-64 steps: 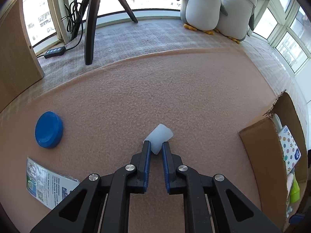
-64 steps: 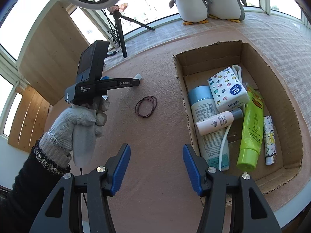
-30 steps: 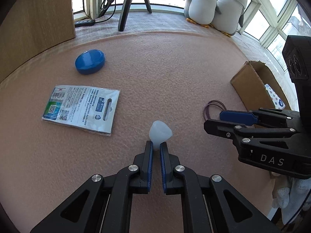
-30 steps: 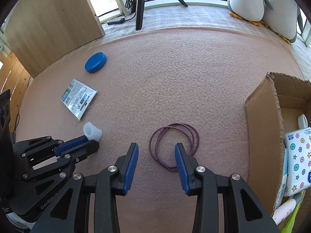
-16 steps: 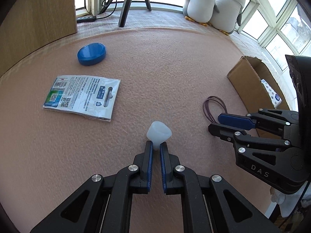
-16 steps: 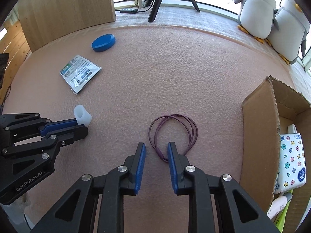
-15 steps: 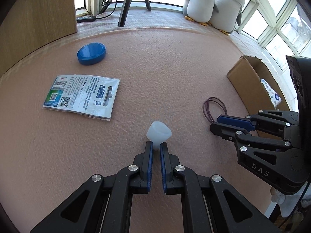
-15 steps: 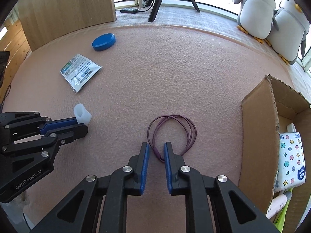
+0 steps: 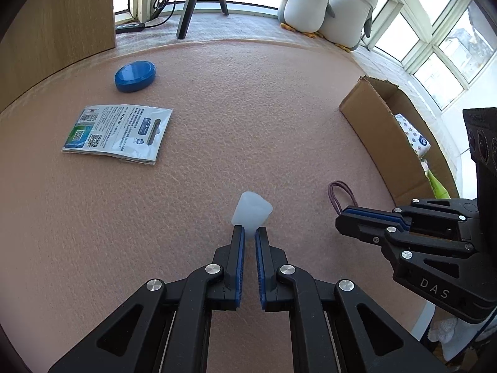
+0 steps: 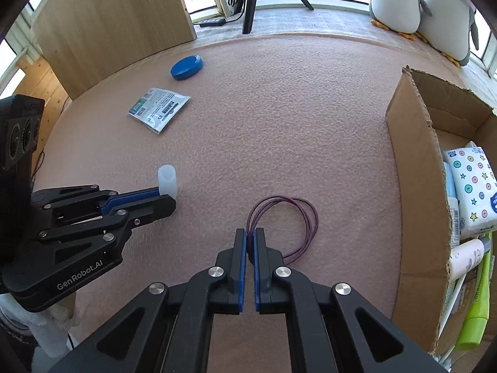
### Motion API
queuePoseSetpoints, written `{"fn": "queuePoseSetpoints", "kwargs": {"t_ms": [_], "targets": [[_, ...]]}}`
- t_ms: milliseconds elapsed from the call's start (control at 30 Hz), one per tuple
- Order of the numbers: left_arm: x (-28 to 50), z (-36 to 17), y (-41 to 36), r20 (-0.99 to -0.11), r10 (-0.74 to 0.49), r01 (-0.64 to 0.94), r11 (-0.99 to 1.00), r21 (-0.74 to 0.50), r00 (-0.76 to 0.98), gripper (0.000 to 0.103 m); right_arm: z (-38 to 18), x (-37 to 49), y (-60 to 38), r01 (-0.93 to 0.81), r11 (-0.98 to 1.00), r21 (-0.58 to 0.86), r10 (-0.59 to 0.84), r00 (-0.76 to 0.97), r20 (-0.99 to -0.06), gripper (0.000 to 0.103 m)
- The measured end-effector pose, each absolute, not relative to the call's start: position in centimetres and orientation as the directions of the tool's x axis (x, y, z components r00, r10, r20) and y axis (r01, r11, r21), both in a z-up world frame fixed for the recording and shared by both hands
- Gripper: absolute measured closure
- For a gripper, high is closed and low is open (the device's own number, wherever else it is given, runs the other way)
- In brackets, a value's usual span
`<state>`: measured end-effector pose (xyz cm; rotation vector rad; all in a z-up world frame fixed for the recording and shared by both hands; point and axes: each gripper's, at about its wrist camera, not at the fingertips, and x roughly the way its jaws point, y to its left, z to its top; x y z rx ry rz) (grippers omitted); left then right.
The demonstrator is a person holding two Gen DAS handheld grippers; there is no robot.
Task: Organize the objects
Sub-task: 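Carry the white block over the box while the right tool grasps the rubber band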
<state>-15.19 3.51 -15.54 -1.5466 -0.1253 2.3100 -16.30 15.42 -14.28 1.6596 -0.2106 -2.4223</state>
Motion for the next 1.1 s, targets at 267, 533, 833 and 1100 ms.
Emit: {"fn": "queuePoseSetpoints", "kwargs": {"t_ms": [267, 533, 833, 1100], "targets": [[-13.9, -12.8, 5.2, -0.856, 0.378, -0.292, -0.914, -0.283, -0.354, 0.096, -9.5, -13.1, 18.2, 0.049, -0.943, 0.330, -0.316, -0.444, -0.839, 0.099], [-13.2, -10.0, 9.7, -0.829, 0.435, -0.381, -0.875, -0.298, -0.351, 0.096, -5.5, -9.8, 23.2, -0.007, -0.936, 0.351, -0.292, -0.537, -0.791, 0.099], [-13.2, -8.3, 16.9, -0.811, 0.488, -0.481, -0.822, -0.304, -0.321, 0.096, -4.5, -6.7, 31.0, -0.144, -0.945, 0.292, -0.159, -0.580, -0.799, 0.099], [-13.8, -7.4, 22.9, -0.801, 0.525, -0.540, -0.780, -0.317, -0.288, 0.096, -6.0, -5.0, 35.6, -0.228, -0.929, 0.292, -0.119, -0.563, -0.818, 0.099]]}}
